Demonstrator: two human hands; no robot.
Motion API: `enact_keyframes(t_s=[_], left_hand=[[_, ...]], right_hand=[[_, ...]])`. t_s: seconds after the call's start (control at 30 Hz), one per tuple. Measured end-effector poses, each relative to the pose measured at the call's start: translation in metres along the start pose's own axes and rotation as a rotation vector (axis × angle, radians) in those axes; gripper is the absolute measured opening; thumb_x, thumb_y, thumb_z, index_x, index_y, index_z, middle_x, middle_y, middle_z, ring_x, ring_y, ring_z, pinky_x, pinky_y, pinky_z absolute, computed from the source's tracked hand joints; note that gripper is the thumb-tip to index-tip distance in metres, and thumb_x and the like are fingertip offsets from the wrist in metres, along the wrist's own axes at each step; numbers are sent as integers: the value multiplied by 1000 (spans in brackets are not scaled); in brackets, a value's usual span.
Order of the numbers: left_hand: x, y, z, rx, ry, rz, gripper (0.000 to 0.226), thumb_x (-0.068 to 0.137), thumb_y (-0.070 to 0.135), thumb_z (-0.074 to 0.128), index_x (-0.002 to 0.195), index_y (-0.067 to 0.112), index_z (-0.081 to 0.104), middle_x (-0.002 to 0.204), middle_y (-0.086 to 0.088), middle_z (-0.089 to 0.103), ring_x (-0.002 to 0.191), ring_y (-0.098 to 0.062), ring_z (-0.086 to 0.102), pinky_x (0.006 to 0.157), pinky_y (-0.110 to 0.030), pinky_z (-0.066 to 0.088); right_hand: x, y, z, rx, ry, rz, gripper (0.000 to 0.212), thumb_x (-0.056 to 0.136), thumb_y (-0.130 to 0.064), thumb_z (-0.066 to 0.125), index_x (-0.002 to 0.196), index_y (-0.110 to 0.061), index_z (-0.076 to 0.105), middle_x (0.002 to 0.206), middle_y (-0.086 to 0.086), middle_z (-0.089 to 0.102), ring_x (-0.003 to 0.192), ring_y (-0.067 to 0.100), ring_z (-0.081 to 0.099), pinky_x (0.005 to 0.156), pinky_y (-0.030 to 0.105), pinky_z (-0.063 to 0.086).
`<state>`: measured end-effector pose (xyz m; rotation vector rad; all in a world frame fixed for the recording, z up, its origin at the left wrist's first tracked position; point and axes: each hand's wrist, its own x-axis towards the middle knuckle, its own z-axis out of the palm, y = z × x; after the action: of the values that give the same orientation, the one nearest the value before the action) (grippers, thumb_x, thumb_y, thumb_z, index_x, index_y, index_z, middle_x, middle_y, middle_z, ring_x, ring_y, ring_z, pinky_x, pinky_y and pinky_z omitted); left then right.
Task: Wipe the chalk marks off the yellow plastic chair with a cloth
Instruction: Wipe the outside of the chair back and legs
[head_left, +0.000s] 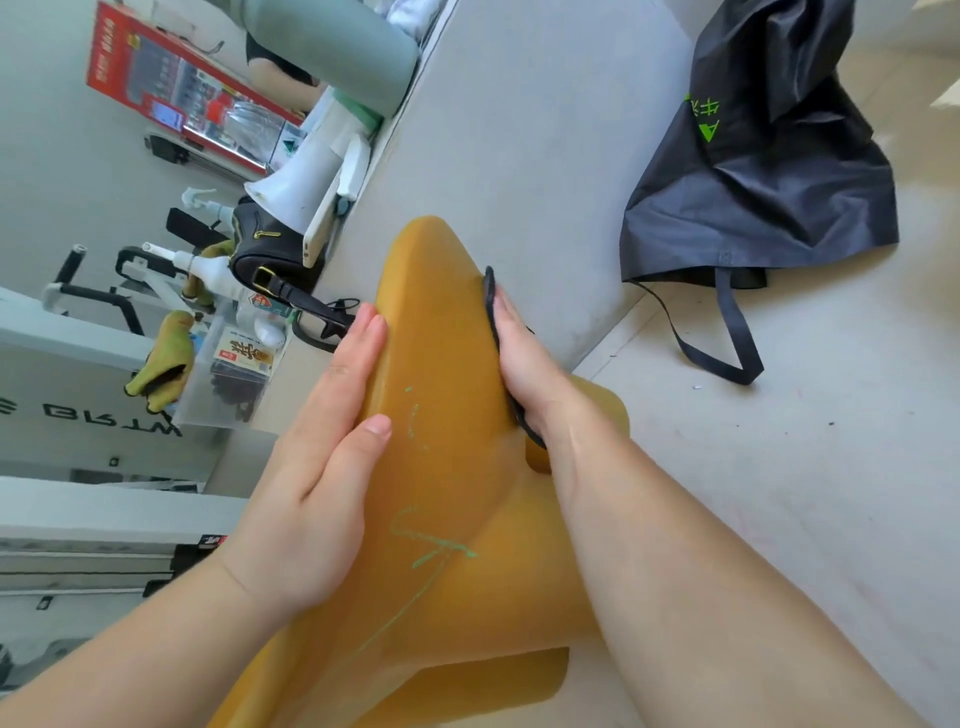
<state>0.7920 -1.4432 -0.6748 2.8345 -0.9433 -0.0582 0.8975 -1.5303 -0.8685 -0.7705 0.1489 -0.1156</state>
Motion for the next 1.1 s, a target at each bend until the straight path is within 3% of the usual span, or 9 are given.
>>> enact_keyframes(t_s=[0.2,0.33,0.4,0.5,0.63,0.73,0.8,0.97,1.1], left_hand=[[-3,3,-1,-18,-17,-32,61,96,18,35,157,22,25,164,17,18,148,11,12,119,-12,12],[0,0,-4,-36,-47,-22,63,93,24,36,155,25,24,163,15,17,145,17,11,120,-14,11],[-4,2,-4,-66,-40,-39,64,92,21,32,156,23,26,163,18,18,144,18,12,113,-3,11],[-10,5,-4,-87,-23,-40,67,90,23,28,157,27,26,162,23,18,137,25,13,104,5,12],[-9,6,-3,-61,0,-32,56,104,10,27,157,29,27,162,22,18,116,34,21,86,15,12],[-9,3,0,-52,36,-1,53,106,12,27,157,27,28,162,18,21,119,24,21,81,17,13],[-12,-2,0,-71,80,27,49,106,18,30,155,23,34,162,15,27,131,18,25,90,13,16],[-40,-12,-1,180,64,162,53,108,33,31,158,19,26,166,8,18,149,3,13,117,-11,7],[-103,-34,-11,245,13,197,54,109,35,28,160,28,13,164,22,7,138,23,1,104,7,-1]], right_hand=[[-120,-12,49,-256,82,-209,42,99,-67,22,127,-87,-2,168,-22,-14,157,20,-14,125,54,-6],[-107,-25,50,-388,98,-383,49,88,-79,16,134,-84,0,169,-20,-11,158,21,-8,124,51,-7],[-73,-22,32,-333,103,-291,62,90,-79,19,150,-66,12,171,-15,2,158,17,-4,127,50,-3],[-59,0,25,-225,176,-178,54,107,-58,20,160,-48,14,171,-14,9,158,11,-2,128,45,0],[-133,29,50,-260,194,-159,47,107,-55,14,147,-66,-9,169,-17,-13,157,11,-11,123,41,-8],[-197,58,89,-571,156,-359,57,94,-66,10,133,-72,-31,160,-17,-39,154,16,-25,122,45,-18],[-214,77,104,-673,139,-434,61,91,-66,12,134,-71,-32,156,-18,-46,153,17,-28,121,46,-22],[-197,92,85,-753,239,-528,57,95,-68,17,134,-75,-25,164,-15,-33,156,21,-21,124,54,-9],[-165,70,72,-592,278,-417,64,91,-76,10,149,-64,-15,170,-10,-18,158,27,-5,124,60,8]])
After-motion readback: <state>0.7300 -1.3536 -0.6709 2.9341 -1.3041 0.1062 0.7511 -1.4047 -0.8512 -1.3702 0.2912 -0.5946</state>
